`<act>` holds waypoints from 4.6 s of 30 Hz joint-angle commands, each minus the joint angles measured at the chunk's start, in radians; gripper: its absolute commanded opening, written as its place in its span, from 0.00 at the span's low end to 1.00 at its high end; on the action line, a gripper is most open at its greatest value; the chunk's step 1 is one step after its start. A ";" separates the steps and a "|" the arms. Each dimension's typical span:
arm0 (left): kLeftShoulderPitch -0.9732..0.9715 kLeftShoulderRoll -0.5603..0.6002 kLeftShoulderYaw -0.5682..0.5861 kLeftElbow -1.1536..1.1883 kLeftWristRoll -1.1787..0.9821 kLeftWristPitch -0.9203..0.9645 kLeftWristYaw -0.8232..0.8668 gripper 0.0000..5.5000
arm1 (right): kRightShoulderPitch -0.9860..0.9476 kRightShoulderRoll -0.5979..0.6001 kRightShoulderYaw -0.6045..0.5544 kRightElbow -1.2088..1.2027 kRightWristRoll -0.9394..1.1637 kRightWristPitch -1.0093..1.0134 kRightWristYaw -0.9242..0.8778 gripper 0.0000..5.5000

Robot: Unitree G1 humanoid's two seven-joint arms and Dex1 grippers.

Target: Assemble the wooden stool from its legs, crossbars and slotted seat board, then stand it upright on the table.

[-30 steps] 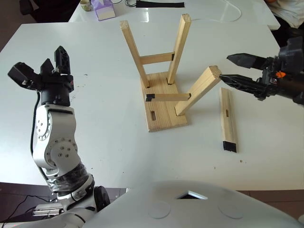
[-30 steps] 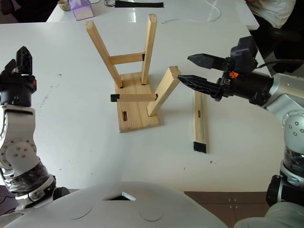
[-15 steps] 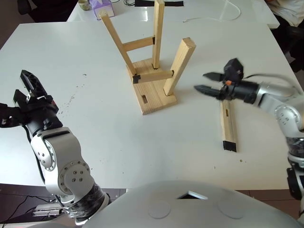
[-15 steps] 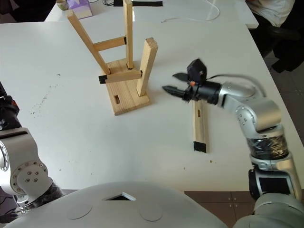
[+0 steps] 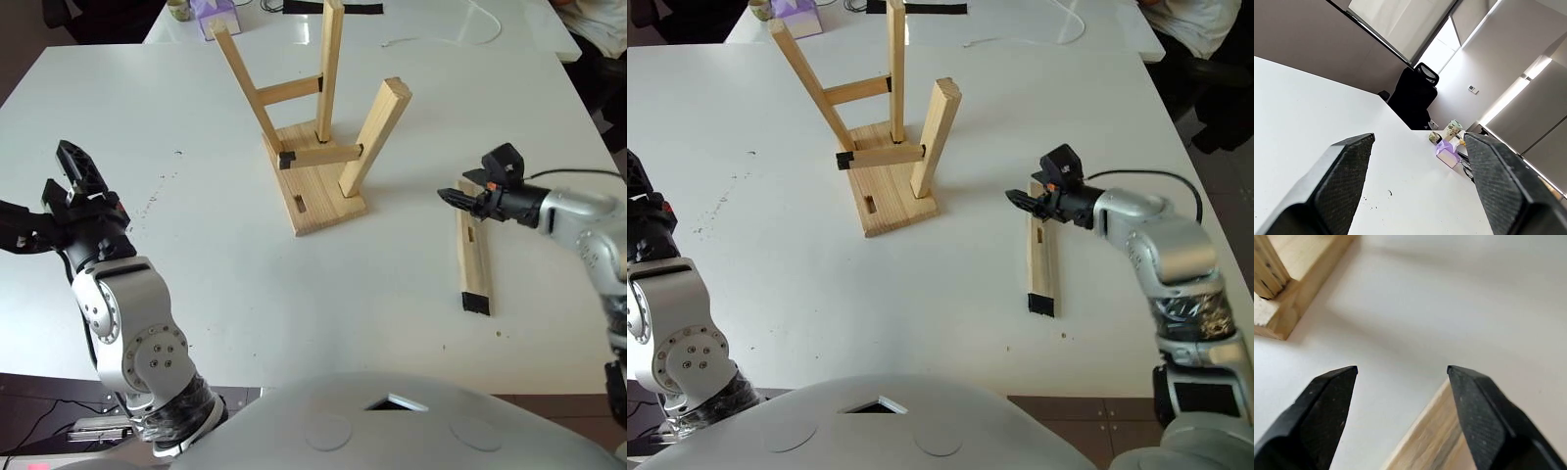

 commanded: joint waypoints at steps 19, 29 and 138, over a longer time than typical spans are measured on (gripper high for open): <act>0.116 -0.020 -0.052 -0.135 0.012 0.010 0.109 0.62 | 0.121 0.165 -0.401 -0.276 0.137 0.710 -0.185 0.61; 0.093 -0.008 -0.073 -0.116 0.021 0.014 0.106 0.62 | 0.219 0.122 -0.341 -0.332 0.221 0.710 -0.228 0.61; -0.726 0.631 -0.138 0.376 -0.756 0.582 -0.845 0.37 | -0.306 -0.003 -0.134 0.067 0.390 -0.082 0.703 0.59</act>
